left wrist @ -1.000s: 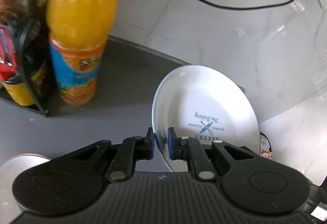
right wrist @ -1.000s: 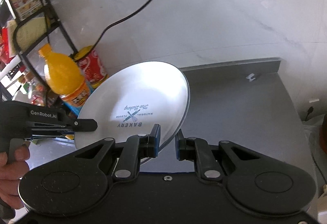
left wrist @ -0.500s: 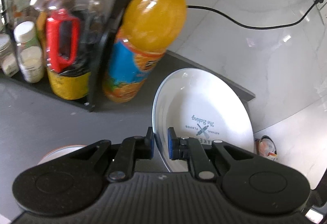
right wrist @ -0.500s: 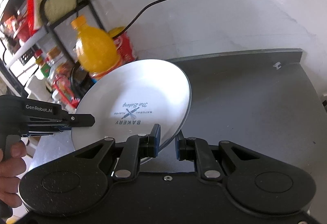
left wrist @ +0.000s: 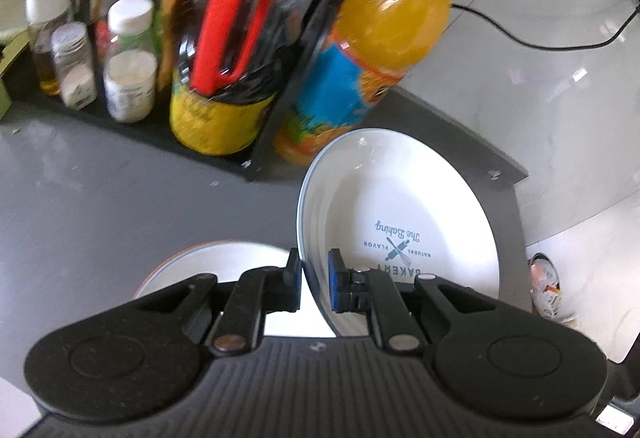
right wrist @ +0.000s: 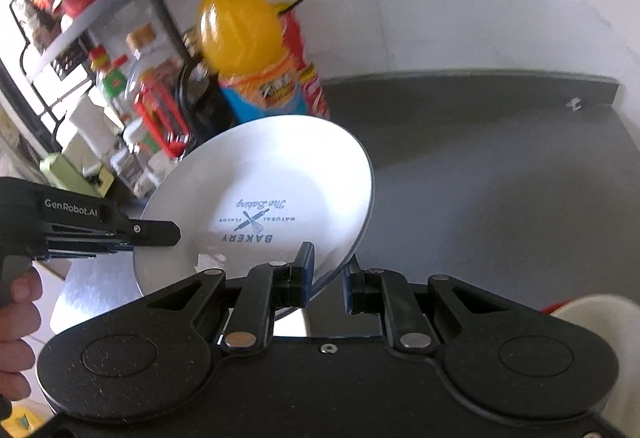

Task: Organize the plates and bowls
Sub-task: 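Lower the 'Bakery' plate onto the stacked plates and open both grippers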

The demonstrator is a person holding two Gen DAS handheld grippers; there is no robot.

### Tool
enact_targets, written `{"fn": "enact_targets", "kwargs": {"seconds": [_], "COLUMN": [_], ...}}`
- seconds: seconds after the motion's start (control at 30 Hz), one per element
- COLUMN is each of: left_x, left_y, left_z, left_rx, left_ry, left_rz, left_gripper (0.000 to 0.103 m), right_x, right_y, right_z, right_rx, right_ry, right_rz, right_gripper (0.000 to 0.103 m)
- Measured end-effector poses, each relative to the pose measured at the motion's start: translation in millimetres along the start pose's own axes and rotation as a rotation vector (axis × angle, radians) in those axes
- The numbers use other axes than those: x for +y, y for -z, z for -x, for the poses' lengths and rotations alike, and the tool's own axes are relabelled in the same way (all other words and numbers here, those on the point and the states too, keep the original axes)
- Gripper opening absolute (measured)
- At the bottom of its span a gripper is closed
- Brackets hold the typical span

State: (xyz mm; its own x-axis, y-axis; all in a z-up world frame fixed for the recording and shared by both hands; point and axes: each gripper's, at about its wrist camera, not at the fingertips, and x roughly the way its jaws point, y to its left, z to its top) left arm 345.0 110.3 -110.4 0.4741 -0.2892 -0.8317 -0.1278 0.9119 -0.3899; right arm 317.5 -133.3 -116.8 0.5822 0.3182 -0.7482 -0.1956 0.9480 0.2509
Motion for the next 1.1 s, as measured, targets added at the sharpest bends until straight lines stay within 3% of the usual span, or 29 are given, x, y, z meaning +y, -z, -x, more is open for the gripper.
{"fn": "enact_targets", "kwargs": {"seconds": [0.33, 1.1], "left_x": [46.7, 82.5], "left_y": [28.9, 57.9], "left_z": [-1.6, -15.6], "left_rx": [0.101, 0.217], "left_ry": [-0.038, -0.148], "left_rz": [0.024, 0.131], "left_gripper": [0.011, 0.012], "right_x": [32.5, 53.9], "right_y": [32.8, 62.9], "right_z": [-12.8, -33.6], "right_rx": [0.065, 0.191], "right_ry": [-0.004, -0.014], "right_rz": [0.079, 0.122], "right_gripper": [0.015, 0.016]}}
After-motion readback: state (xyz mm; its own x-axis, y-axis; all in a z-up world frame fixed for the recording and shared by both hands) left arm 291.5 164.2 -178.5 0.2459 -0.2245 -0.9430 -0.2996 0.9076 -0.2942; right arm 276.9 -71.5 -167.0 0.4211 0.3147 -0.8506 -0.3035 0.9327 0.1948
